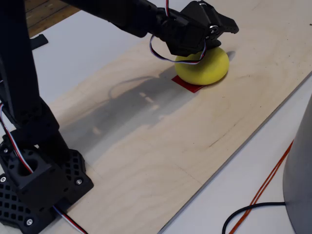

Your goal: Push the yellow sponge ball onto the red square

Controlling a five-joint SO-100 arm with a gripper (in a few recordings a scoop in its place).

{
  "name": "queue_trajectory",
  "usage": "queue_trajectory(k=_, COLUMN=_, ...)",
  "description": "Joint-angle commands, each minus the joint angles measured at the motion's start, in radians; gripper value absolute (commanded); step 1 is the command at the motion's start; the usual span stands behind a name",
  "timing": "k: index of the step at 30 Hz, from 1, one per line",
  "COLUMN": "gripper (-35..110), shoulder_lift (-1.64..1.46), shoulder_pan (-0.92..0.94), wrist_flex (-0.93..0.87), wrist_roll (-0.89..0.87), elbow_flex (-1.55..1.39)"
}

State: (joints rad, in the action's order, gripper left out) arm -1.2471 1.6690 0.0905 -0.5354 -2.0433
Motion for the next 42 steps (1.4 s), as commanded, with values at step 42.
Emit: queue_trajectory(k=42, gripper=16, shoulder_lift=-0.241, shoulder_pan=0.037, wrist_flex=0.064, wrist_roll=0.034, elbow_flex=-0.288)
